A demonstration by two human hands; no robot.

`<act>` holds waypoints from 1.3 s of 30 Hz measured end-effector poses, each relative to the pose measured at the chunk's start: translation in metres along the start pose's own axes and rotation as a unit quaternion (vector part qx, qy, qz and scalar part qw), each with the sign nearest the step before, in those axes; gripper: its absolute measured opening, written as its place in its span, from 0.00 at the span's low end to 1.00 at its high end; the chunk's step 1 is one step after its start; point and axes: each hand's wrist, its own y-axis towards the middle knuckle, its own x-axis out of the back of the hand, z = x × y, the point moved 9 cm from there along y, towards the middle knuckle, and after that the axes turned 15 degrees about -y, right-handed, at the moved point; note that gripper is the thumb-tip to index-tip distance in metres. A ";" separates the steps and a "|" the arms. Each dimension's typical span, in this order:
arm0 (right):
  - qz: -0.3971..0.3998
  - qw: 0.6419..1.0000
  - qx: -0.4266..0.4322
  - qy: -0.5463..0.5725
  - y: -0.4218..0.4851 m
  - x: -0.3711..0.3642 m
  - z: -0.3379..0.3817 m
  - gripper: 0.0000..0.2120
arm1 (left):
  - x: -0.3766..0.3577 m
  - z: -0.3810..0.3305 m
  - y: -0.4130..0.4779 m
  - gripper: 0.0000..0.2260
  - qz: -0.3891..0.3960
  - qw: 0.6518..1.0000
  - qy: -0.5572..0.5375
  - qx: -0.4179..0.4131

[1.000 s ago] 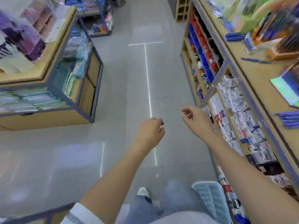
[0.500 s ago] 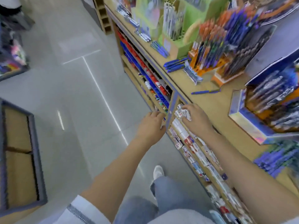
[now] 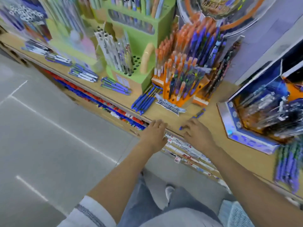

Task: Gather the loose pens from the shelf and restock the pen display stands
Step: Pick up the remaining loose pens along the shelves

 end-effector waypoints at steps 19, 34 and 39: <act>-0.163 0.924 -0.248 0.241 0.032 0.025 0.031 0.05 | 0.121 0.087 0.055 0.18 -0.167 0.985 -0.043 0.005; -0.014 0.855 -0.292 0.428 0.114 -0.001 0.116 0.11 | 0.108 0.109 0.097 0.08 0.033 0.951 -0.305 0.042; -0.027 0.853 -0.327 0.406 0.116 -0.007 0.117 0.13 | 0.113 0.112 0.100 0.09 0.041 0.952 -0.302 0.024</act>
